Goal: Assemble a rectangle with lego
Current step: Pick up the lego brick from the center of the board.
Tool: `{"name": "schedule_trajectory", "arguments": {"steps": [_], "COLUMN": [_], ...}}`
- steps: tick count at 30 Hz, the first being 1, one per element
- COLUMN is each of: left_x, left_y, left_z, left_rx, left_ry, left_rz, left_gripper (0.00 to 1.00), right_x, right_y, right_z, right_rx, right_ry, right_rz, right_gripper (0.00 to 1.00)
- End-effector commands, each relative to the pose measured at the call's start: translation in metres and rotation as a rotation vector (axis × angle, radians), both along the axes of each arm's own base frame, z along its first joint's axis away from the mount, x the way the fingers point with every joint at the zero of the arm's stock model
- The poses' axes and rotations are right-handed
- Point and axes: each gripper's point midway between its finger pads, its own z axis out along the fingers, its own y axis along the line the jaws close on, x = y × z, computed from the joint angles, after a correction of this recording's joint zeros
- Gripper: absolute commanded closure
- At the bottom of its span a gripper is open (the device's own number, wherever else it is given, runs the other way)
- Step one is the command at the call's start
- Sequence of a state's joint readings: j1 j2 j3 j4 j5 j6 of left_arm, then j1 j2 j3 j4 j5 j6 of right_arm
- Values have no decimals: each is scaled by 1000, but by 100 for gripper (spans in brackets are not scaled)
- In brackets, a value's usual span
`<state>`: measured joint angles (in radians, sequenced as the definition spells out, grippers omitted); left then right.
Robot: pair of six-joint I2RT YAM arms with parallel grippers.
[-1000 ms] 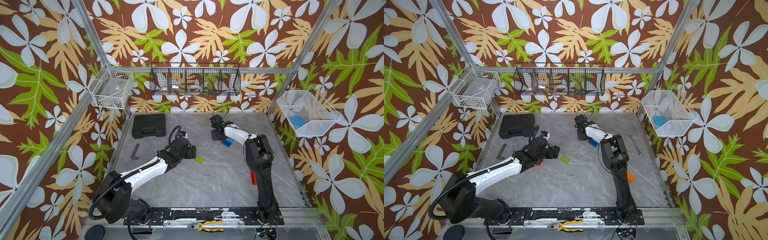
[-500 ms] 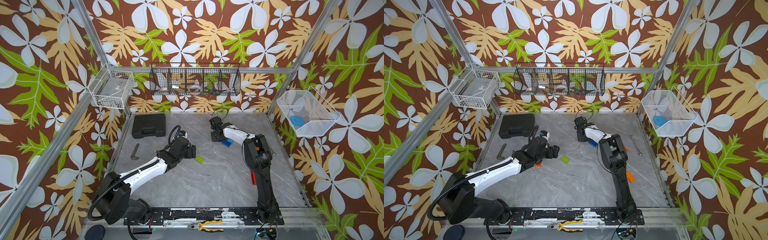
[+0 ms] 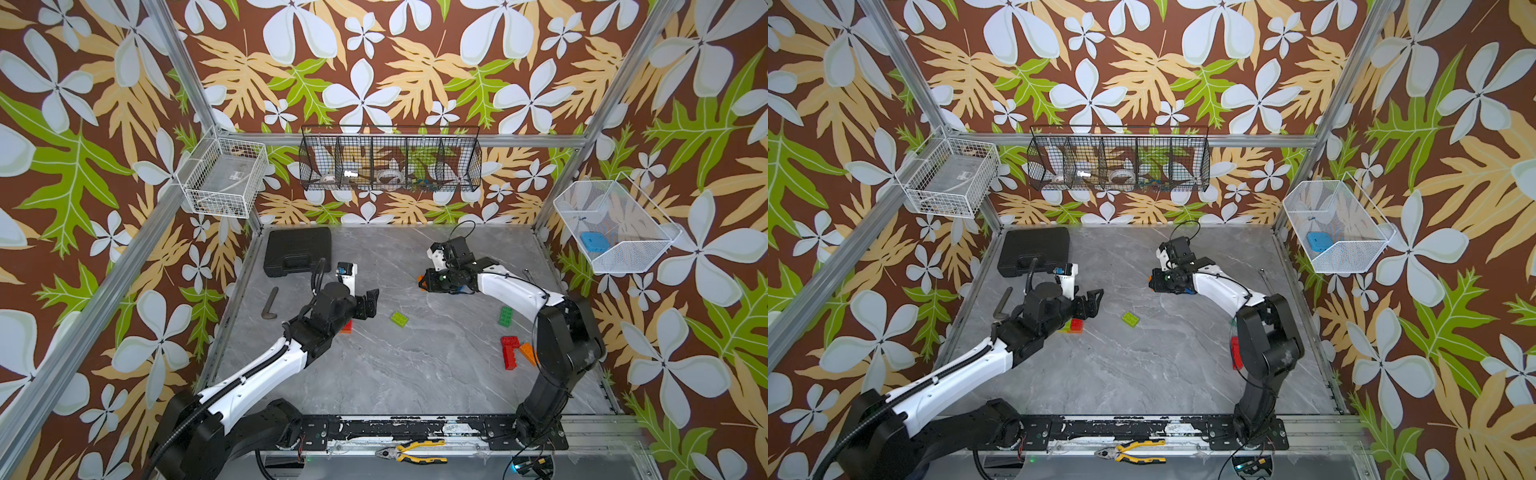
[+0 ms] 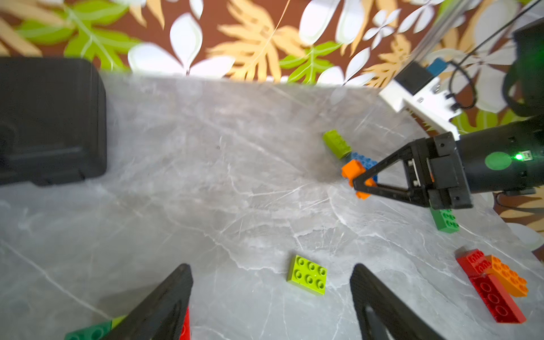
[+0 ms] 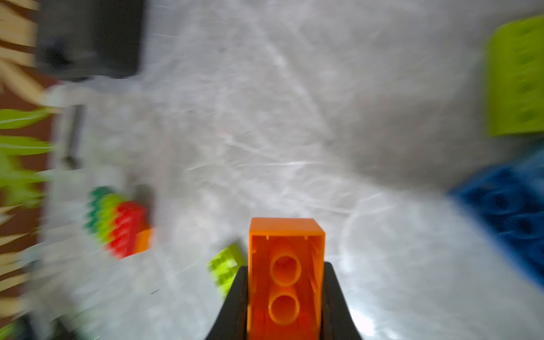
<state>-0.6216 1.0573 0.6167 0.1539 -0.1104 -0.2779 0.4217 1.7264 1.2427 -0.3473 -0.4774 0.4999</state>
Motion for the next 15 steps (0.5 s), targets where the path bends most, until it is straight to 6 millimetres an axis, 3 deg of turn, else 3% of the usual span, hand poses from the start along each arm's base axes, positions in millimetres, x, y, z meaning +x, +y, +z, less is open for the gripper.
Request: {"name": "schedule_trajectory", "arguments": {"steps": [1, 5, 8, 15], "left_x": [-20, -40, -50, -51], "left_y": [-34, -58, -70, -90], "left_z": [40, 40, 43, 62], "left_rx": [-57, -186, -232, -283], "left_ry": [-222, -238, -298, -413], "left_rz": [-198, -329, -392, -485], "left_gripper": [8, 0, 0, 12], "right_x": [-34, -66, -82, -107], "right_y": [38, 43, 42, 42], "right_z": [60, 94, 104, 117], "right_rx": [382, 535, 559, 593], "right_ry": [70, 114, 140, 177], "right_rz": [106, 139, 158, 206], "right_gripper": [83, 83, 83, 83]}}
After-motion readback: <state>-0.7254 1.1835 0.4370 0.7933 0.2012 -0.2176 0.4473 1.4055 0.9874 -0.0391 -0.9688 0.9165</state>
